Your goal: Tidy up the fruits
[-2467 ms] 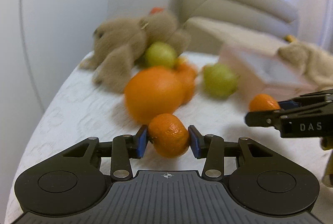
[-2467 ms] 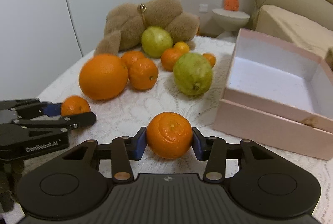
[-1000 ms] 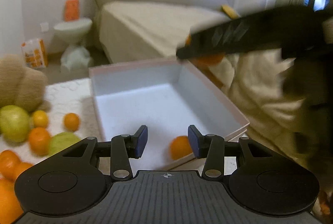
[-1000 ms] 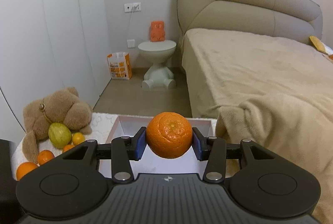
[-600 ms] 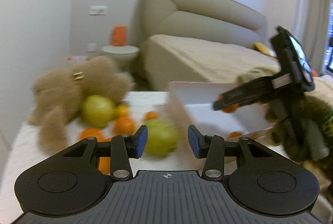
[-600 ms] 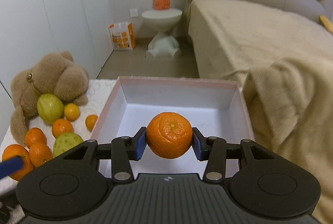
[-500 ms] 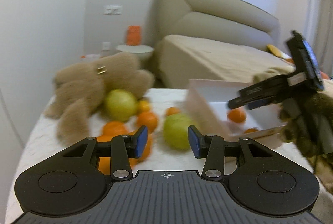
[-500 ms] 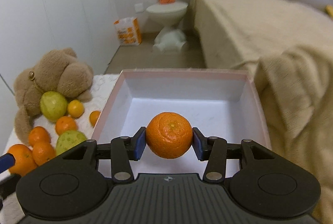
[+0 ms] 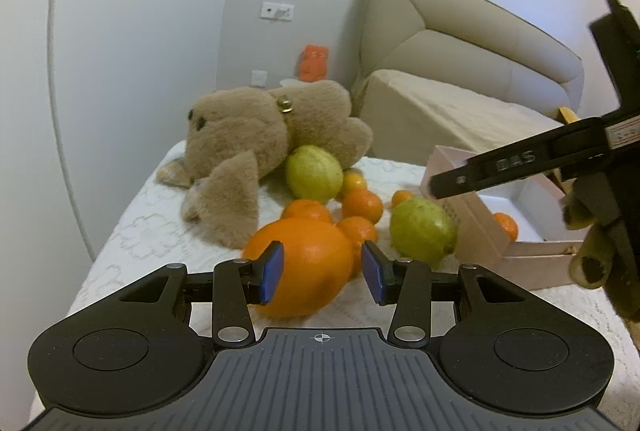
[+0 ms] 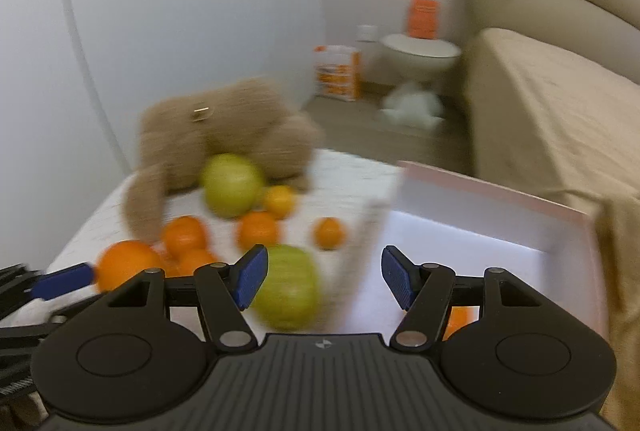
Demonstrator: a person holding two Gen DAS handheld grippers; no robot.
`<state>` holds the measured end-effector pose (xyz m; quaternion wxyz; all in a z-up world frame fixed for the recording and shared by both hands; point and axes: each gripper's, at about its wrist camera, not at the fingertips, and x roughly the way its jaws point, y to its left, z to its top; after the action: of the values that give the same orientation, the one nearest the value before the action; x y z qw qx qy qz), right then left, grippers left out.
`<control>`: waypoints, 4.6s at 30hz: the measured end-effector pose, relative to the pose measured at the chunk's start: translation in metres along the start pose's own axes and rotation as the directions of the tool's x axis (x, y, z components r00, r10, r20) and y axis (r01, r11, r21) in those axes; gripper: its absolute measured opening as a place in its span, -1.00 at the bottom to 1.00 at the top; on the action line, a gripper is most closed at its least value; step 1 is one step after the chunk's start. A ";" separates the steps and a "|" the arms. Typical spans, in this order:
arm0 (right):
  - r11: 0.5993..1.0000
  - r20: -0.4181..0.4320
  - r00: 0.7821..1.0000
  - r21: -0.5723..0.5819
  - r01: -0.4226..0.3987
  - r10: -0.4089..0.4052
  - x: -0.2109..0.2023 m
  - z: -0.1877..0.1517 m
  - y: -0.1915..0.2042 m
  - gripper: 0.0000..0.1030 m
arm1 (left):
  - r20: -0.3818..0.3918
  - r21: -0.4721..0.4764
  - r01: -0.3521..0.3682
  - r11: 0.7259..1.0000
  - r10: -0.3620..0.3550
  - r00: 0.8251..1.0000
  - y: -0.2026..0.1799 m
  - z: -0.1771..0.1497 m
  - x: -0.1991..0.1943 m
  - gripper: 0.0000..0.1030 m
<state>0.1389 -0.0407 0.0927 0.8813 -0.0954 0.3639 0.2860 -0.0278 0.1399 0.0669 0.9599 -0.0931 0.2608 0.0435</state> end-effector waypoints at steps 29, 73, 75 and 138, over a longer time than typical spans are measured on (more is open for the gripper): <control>1.000 -0.064 0.998 0.001 0.000 0.000 -0.017 -0.068 0.043 0.11 | -0.034 -0.027 -0.014 1.000 0.013 0.999 0.016 -0.014 0.001 -0.08; 0.987 0.098 0.995 0.160 -0.003 -0.013 -0.037 -0.161 -0.019 0.66 | -0.152 0.361 0.032 0.932 0.025 0.988 -0.090 0.018 0.083 -0.04; 0.987 0.098 0.995 0.160 -0.002 -0.013 -0.036 -0.159 -0.019 0.66 | -0.157 0.359 0.038 0.933 0.020 0.987 -0.090 0.019 0.084 -0.04; 0.988 0.093 0.996 0.156 0.004 -0.018 -0.036 -0.158 -0.016 0.70 | -0.245 0.233 0.085 0.969 -0.026 0.969 -0.073 -0.037 0.036 -0.09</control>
<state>0.0348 -0.1285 0.0035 0.9037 -0.0146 0.3428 0.2560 -0.0054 0.0622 0.0284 0.9262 0.0123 0.3758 -0.0271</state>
